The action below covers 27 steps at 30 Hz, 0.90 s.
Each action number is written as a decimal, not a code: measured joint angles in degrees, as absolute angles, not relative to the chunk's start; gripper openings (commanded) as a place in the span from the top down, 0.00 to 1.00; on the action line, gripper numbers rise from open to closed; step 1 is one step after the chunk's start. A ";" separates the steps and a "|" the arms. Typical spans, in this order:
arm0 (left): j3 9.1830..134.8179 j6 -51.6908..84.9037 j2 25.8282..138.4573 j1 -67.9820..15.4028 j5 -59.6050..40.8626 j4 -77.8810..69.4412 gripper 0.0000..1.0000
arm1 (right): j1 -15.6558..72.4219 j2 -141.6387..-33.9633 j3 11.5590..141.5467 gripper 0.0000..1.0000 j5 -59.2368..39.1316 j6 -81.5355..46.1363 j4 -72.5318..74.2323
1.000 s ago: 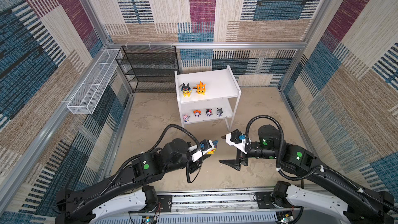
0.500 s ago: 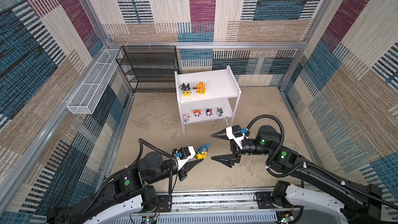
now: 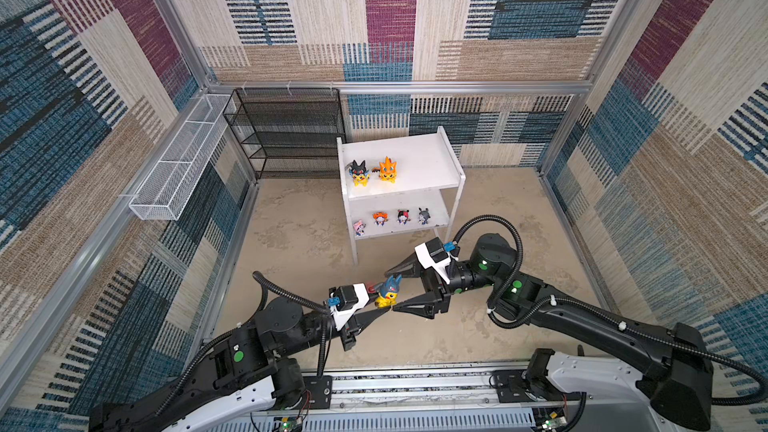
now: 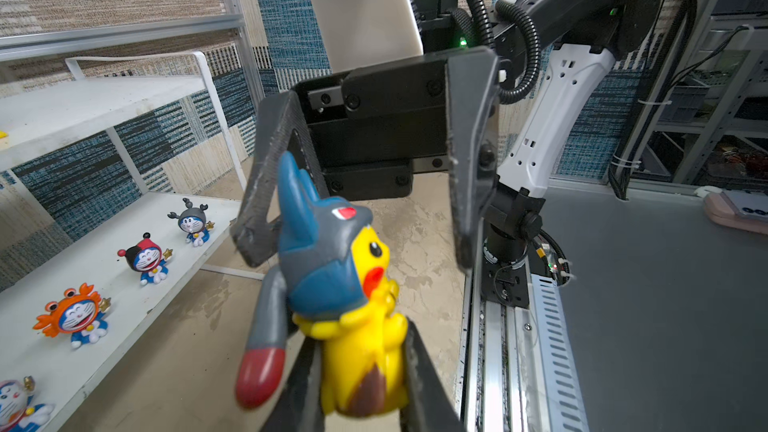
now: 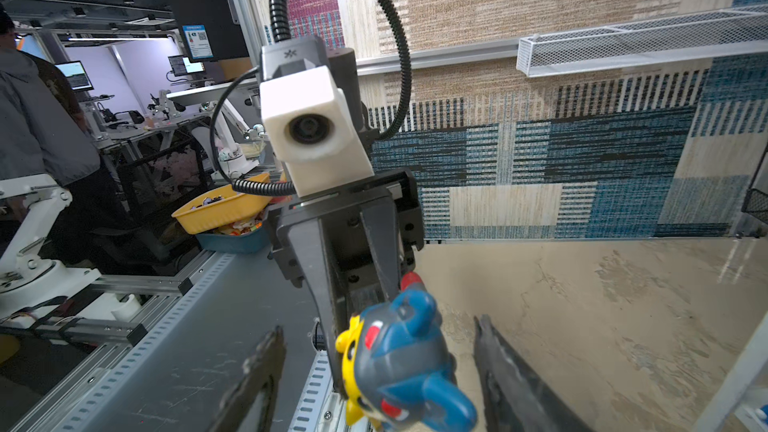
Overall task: Place and organize the plastic toys onto the shelf
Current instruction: 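Open the right gripper and draw it back while the left gripper holds the Pikachu, then close the right gripper on the blue-hooded Pikachu held by the left gripper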
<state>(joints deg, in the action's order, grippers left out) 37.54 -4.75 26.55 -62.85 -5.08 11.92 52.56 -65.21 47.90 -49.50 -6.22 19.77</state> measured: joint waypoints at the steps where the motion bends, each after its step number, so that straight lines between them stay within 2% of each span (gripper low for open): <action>1: 37.54 -4.75 26.46 -62.76 -5.10 11.79 1.00 | 52.69 -65.67 48.05 0.33 -49.54 -6.37 20.10; 4: 37.52 -4.75 26.02 -62.63 -5.48 11.40 1.00 | 53.01 -66.78 48.05 0.40 -50.43 -6.85 20.91; 8: 37.50 -4.75 25.76 -62.57 -6.35 11.25 1.00 | 53.28 -67.40 48.12 0.42 -51.05 -7.51 21.82; 13: 37.47 -4.73 25.52 -62.39 -7.42 10.83 1.00 | 53.30 -67.61 48.29 0.55 -51.00 -7.66 22.65; 20: 37.47 -4.21 25.56 -62.22 -7.60 9.82 1.00 | 53.30 -67.55 48.75 0.62 -50.74 -7.40 22.85; 21: 37.47 -4.08 25.56 -62.19 -7.51 9.80 0.92 | 53.30 -67.48 48.80 0.62 -50.52 -7.38 22.76; 23: 37.47 -3.92 25.56 -62.13 -7.31 9.61 0.65 | 53.34 -67.37 49.28 0.64 -49.98 -7.11 21.91; 24: 37.47 -3.75 25.56 -62.11 -7.07 9.43 0.55 | 53.36 -67.31 49.69 0.64 -49.63 -6.68 21.19; 26: 37.60 -3.60 25.58 -62.02 -6.52 9.08 0.41 | 53.41 -67.05 51.00 0.64 -47.07 -5.63 18.74; 27: 37.76 -3.57 25.67 -62.04 -6.46 8.97 0.38 | 53.39 -66.94 51.70 0.64 -46.02 -4.97 17.45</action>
<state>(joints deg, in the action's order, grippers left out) 37.76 -3.57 25.67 -62.04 -6.46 8.97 53.39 -66.94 51.70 -46.02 -4.97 17.45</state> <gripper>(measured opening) 0.571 0.443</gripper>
